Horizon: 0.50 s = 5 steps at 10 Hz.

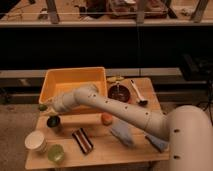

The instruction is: Place pepper in metal cup

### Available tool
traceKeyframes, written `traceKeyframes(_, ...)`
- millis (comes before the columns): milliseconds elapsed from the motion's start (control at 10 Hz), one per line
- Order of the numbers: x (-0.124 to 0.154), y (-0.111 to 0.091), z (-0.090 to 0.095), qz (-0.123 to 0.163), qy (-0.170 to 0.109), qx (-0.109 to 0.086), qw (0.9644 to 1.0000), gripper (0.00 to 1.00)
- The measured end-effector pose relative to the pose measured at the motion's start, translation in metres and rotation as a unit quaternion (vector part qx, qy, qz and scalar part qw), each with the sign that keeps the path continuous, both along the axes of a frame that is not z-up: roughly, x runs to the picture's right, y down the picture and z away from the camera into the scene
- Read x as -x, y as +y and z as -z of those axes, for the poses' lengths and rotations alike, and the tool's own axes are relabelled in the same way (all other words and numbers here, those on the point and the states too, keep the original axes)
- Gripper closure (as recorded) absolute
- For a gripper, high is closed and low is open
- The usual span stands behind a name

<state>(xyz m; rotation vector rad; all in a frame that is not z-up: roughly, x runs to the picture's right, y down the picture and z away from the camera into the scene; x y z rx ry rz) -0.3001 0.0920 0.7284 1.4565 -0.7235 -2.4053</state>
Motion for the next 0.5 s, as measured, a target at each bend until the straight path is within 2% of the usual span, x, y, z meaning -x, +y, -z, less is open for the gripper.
traceKeyframes(500, -0.0013, 0.0111, -0.0055, -0.003, -0.004, 0.005, 1.0000, 1.00)
